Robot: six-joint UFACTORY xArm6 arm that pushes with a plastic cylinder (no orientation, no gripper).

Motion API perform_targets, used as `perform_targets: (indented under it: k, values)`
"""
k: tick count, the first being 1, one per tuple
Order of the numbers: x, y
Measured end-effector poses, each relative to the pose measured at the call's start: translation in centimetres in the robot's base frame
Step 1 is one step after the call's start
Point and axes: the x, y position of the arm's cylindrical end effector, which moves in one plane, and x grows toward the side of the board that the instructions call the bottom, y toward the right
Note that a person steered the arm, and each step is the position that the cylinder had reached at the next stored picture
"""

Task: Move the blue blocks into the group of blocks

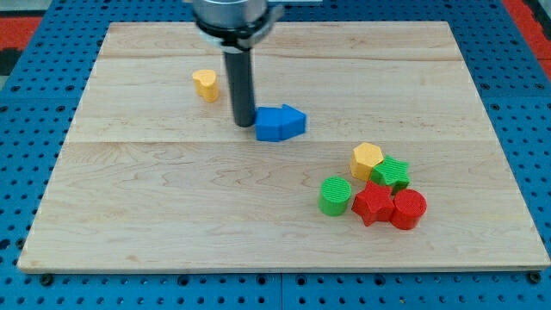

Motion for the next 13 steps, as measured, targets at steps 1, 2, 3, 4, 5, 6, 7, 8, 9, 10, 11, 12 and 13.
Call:
perform_targets:
  k: [1,2,3,4,5,6,7,8,9,10,11,12,13]
  values:
    - [0.0,2.1]
    - [-0.8,6.1]
    - [0.2,10.1]
    - [-1.2,15.2]
    - [-0.7,17.4]
    - [2.1,16.0]
    - [4.9,15.7]
    - [5.1,17.5]
    - [1.9,18.9]
    - [-0.7,19.9]
    - [-4.5,11.5]
    - [2.1,7.9]
    - [3.7,10.5]
